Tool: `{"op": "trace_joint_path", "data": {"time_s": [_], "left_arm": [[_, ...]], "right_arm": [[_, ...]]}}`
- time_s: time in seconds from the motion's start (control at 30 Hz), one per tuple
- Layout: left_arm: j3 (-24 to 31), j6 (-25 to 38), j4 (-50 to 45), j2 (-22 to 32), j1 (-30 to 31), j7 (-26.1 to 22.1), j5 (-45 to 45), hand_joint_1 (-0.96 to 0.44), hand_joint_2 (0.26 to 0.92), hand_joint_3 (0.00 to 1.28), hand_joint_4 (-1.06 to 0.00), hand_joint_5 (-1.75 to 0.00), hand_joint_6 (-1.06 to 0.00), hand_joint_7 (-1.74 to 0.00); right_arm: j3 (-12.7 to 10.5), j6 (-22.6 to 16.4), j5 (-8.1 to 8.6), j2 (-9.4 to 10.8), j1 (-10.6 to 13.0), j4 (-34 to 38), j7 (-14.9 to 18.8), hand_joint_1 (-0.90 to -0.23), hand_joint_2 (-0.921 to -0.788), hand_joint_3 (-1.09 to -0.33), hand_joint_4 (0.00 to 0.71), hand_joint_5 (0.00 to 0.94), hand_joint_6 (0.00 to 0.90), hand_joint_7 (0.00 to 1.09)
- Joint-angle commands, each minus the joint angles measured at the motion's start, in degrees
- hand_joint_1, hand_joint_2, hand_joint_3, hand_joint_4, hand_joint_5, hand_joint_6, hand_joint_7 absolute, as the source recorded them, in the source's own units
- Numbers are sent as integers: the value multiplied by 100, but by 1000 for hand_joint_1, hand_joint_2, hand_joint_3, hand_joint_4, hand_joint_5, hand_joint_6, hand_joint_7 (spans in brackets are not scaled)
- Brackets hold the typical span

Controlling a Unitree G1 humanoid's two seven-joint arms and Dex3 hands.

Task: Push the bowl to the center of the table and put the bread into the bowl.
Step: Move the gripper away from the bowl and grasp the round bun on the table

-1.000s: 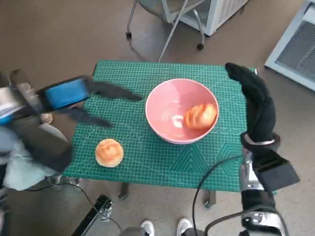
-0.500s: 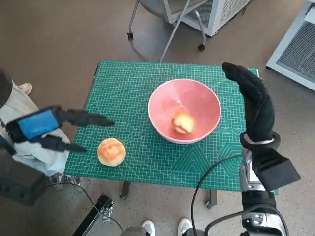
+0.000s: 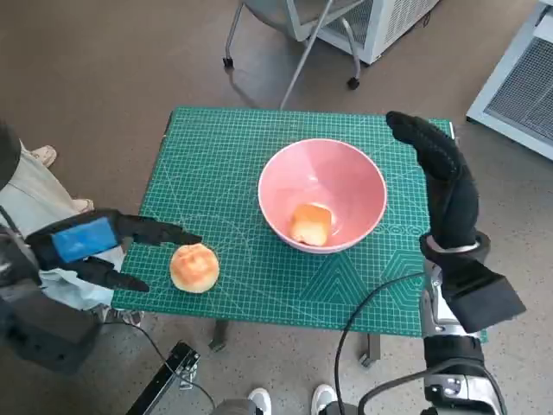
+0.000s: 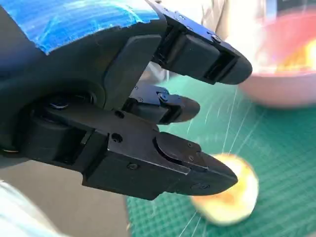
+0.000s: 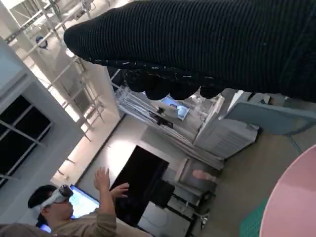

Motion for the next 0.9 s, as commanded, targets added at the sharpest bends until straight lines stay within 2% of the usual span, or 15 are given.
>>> {"op": "trace_joint_path", "data": {"time_s": [0.03,0.27,0.57,0.7,0.77,0.9], "left_arm": [[-297,-35,43,-84,-87,151,445,-32,721,2,-387,0,-535,0],[-712,-194,363,-309,-294,514,968,-62,726,4,-380,-1,-522,0],[-1550,-452,932,-622,-669,1483,2483,-109,736,7,-396,-5,-526,-3],[-1940,-496,1191,-704,-926,1681,3014,-112,778,24,-401,-5,-526,-2],[-2108,-524,1342,-759,-1054,1790,3220,-42,850,41,-410,-5,-531,-3],[-2381,-524,1627,-878,-1256,2090,3538,82,902,160,-448,-15,-569,-17]], "right_arm": [[38,116,17,-5,48,-31,89,-572,-921,-844,353,20,-1,859],[25,150,75,-26,68,-62,163,-571,-921,-845,353,20,-1,857],[-4,153,105,-48,87,-72,231,-566,-921,-845,353,20,-1,853],[-12,164,133,-56,96,-97,262,-567,-921,-844,353,20,-1,852],[-16,169,137,-59,105,-118,271,-568,-921,-843,352,19,-1,851],[-22,174,119,-65,117,-145,266,-573,-921,-841,350,18,-1,851]]}}
